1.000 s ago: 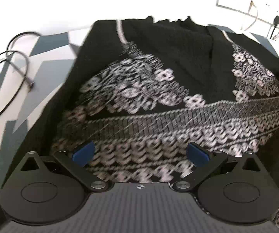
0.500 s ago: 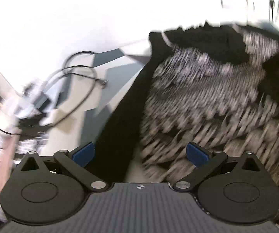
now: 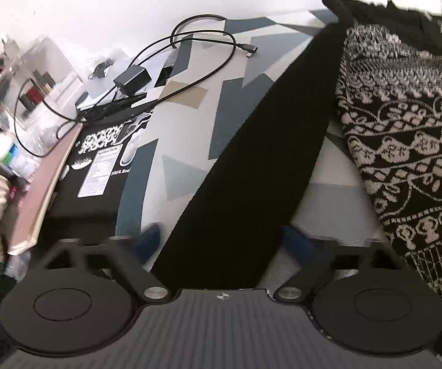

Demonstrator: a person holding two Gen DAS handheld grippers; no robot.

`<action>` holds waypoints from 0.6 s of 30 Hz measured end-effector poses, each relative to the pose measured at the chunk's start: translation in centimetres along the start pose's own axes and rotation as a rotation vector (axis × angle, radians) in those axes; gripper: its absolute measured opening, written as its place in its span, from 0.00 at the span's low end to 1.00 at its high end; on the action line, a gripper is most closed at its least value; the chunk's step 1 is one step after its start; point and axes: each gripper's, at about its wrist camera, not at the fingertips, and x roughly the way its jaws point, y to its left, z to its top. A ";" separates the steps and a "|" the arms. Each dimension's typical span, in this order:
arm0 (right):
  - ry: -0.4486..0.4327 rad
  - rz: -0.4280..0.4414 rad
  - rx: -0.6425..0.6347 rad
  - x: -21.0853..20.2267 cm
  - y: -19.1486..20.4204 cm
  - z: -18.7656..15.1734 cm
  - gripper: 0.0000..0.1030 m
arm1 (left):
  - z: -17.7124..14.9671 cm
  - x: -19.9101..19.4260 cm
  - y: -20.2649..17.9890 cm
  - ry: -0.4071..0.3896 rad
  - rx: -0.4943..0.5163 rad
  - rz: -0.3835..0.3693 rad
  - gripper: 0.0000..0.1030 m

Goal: Fold clothes

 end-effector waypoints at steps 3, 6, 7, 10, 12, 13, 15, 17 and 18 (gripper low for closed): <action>-0.003 -0.013 -0.008 0.2 0.3 0.0 0.78 | 0.1 -0.5 0.5 -0.017 -0.011 0.003 0.19; -0.004 -0.026 -0.011 0.3 0.6 -0.1 0.78 | 0.9 -2.3 1.3 -0.044 -0.039 -0.045 0.10; -0.004 -0.027 -0.007 0.3 0.5 -0.1 0.78 | 1.3 -3.0 1.8 -0.056 -0.062 -0.072 0.10; -0.006 -0.026 0.014 0.2 0.4 -0.2 0.78 | 3.3 -5.3 3.9 -0.109 -0.151 -0.138 0.10; -0.007 -0.025 0.028 0.1 0.4 -0.2 0.77 | 5.4 -6.6 5.6 -0.163 -0.218 -0.178 0.10; -0.008 -0.025 0.035 0.1 0.4 -0.2 0.77 | 6.5 -7.0 6.4 -0.186 -0.257 -0.201 0.10; -0.010 -0.028 0.041 0.1 0.4 -0.2 0.77 | 9.0 -7.0 7.9 -0.225 -0.343 -0.268 0.10; -0.012 -0.031 0.045 0.1 0.5 -0.2 0.77 | 11.6 -6.2 9.8 -0.272 -0.468 -0.319 0.10; -0.013 -0.032 0.046 0.1 0.5 -0.1 0.77 | 12.6 -5.7 10.5 -0.296 -0.524 -0.319 0.10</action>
